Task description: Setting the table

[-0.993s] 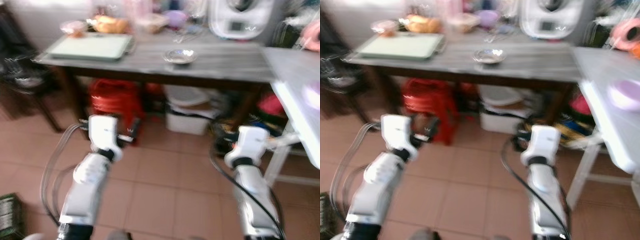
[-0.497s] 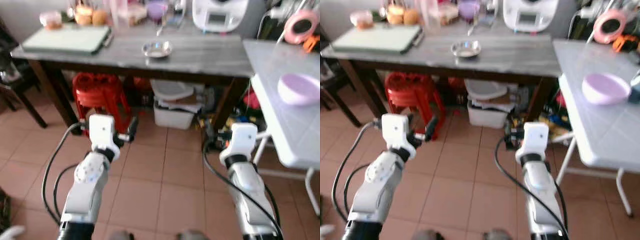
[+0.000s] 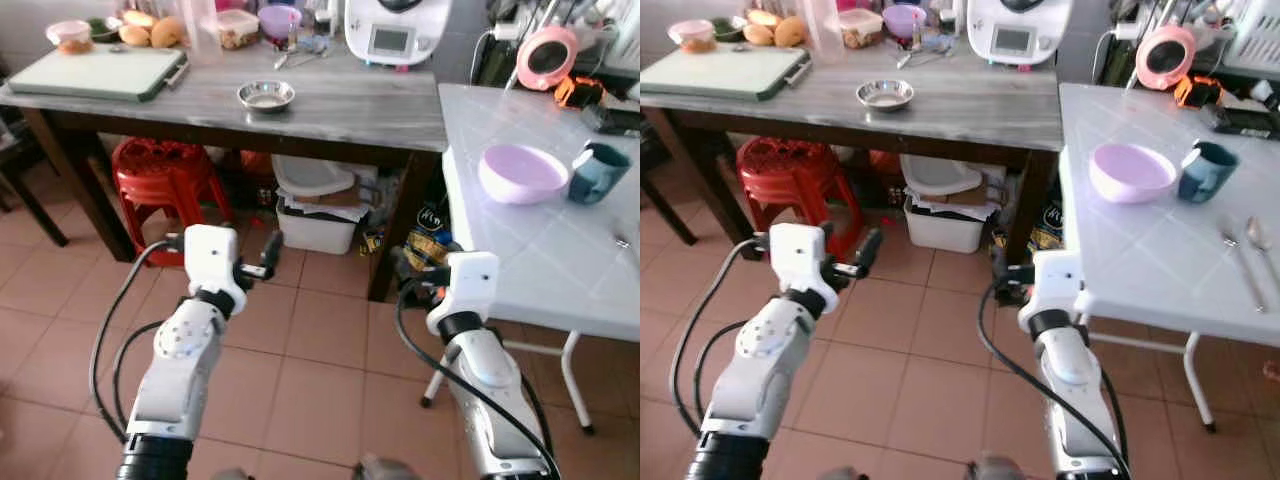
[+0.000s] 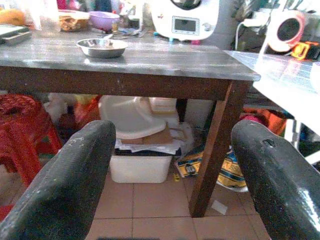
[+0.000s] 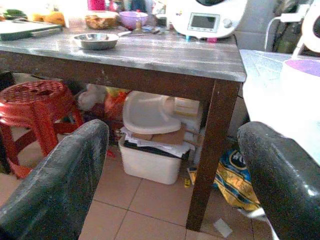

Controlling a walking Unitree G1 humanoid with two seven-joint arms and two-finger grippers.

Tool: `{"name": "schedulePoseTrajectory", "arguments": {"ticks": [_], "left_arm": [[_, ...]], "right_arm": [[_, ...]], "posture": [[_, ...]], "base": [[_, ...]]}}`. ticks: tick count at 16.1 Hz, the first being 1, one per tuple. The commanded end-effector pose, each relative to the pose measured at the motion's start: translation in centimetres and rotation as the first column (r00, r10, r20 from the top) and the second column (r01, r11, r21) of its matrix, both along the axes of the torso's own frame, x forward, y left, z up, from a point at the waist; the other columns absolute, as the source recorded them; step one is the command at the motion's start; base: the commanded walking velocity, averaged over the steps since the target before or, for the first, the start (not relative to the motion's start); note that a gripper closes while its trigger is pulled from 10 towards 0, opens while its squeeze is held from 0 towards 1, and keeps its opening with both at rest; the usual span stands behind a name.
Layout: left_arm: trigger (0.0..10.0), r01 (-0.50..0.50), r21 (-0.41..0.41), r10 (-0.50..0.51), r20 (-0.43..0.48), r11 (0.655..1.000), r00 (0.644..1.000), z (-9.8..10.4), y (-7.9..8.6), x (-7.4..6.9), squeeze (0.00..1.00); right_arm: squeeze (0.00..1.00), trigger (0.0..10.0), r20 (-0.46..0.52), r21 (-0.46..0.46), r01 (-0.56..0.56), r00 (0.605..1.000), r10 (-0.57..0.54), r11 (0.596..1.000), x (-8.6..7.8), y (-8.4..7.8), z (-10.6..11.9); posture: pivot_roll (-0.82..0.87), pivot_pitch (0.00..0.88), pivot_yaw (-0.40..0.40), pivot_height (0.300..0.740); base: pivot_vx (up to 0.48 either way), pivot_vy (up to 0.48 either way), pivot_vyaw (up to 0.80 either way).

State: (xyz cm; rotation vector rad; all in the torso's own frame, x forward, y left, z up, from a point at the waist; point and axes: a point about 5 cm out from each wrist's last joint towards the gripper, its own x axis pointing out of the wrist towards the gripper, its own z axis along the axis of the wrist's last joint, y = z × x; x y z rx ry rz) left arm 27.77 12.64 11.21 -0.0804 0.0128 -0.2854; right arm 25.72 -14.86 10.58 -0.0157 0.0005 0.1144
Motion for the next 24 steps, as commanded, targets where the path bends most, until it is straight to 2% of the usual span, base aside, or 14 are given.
{"name": "schedulePoseTrajectory", "arguments": {"ticks": [1,5,8,11,12,14,15,17,18,19,20,21,22,24], "left_arm": [[10.0,0.031,-0.004,-0.031,-0.001,1.000,1.000,-0.1,-0.8,-0.1,0.00],[10.0,0.027,-0.004,-0.027,-0.004,1.000,1.000,-0.1,-0.8,-0.2,0.00],[10.0,0.019,0.000,-0.019,-0.008,1.000,1.000,-0.2,-0.5,0.0,0.00],[10.0,0.010,-0.005,-0.010,0.013,1.000,1.000,0.1,-0.6,0.3,0.00],[10.0,0.031,-0.026,-0.031,0.019,0.999,0.999,0.2,-0.6,0.2,0.00],[10.0,0.041,-0.027,-0.041,0.022,0.999,0.999,0.2,-0.6,0.0,0.00],[10.0,0.043,-0.032,-0.042,0.026,0.999,0.999,0.3,-0.7,0.1,0.00],[10.0,0.045,-0.034,-0.044,0.030,0.998,0.999,0.3,-0.8,0.1,0.00],[10.0,0.047,-0.033,-0.046,0.032,0.998,0.998,0.4,-0.8,0.2,0.00],[10.0,0.048,-0.033,-0.047,0.034,0.998,0.998,0.4,-0.9,0.2,0.00],[10.0,0.050,-0.034,-0.049,0.036,0.998,0.998,0.4,-0.9,0.3,0.00],[10.0,0.053,-0.034,-0.051,0.038,0.998,0.998,0.5,-1.0,0.4,0.00],[10.0,0.057,-0.036,-0.055,0.040,0.998,0.998,0.5,-1.0,0.4,0.00],[10.0,0.061,-0.037,-0.059,0.043,0.997,0.997,0.5,-1.1,0.5,0.00]], "right_arm": [[0.00,10.0,-0.004,-0.019,0.014,1.000,-0.014,1.000,-0.1,-0.7,0.1],[0.00,10.0,0.006,-0.008,0.046,0.999,-0.046,0.999,0.3,-0.9,0.4],[0.00,10.0,0.061,-0.031,0.091,0.994,-0.089,0.995,0.9,-0.8,1.4],[0.00,10.0,0.040,-0.042,0.099,0.994,-0.097,0.994,0.9,-0.7,1.2],[0.00,10.0,0.069,-0.068,0.081,0.995,-0.076,0.994,0.8,-0.5,1.5],[0.00,10.0,0.063,-0.047,0.102,0.993,-0.099,0.994,0.7,-0.8,1.5],[0.00,10.0,0.065,-0.057,0.101,0.993,-0.097,0.993,0.9,-0.8,1.6],[0.00,10.0,0.090,-0.167,0.106,0.992,-0.092,0.980,1.4,-0.7,2.0],[0.00,10.0,0.111,-0.184,0.106,0.990,-0.086,0.977,1.7,-0.6,2.2],[0.00,10.0,0.117,-0.163,0.111,0.989,-0.093,0.980,1.8,-0.6,2.4],[0.00,10.0,0.161,-0.204,0.140,0.981,-0.108,0.969,2.0,-0.8,2.7],[0.00,10.0,0.153,-0.205,0.139,0.982,-0.108,0.969,2.0,-0.8,2.7],[0.00,10.0,0.113,-0.163,0.107,0.990,-0.090,0.981,1.9,-0.8,2.5],[0.00,10.0,0.100,-0.133,0.079,0.993,-0.066,0.988,1.7,-0.8,2.4]], "posture": [[-0.05,0.000,0.009,0.740],[-0.05,0.000,0.015,0.740],[-0.06,0.000,0.026,0.740],[-0.06,0.000,0.027,0.740],[-0.07,0.000,0.028,0.740],[-0.07,0.000,0.027,0.740],[-0.07,0.000,0.027,0.740],[-0.07,0.000,0.026,0.740],[-0.07,0.000,0.027,0.740],[-0.07,0.000,0.027,0.740],[-0.07,0.000,0.026,0.740],[-0.07,0.000,0.024,0.740],[-0.07,0.000,0.023,0.740],[-0.07,0.000,0.022,0.740]], "base": [[0.000,-0.442,0.00],[0.000,-0.437,0.00],[0.000,-0.411,0.00],[0.000,0.000,0.00],[0.412,0.000,0.00],[0.354,0.000,0.00],[0.364,0.000,0.00],[0.362,0.000,0.00],[0.364,0.000,0.00],[0.364,0.000,0.00],[0.364,0.000,0.00],[0.368,0.000,0.00],[0.364,0.000,0.00],[0.362,0.000,0.00]]}}
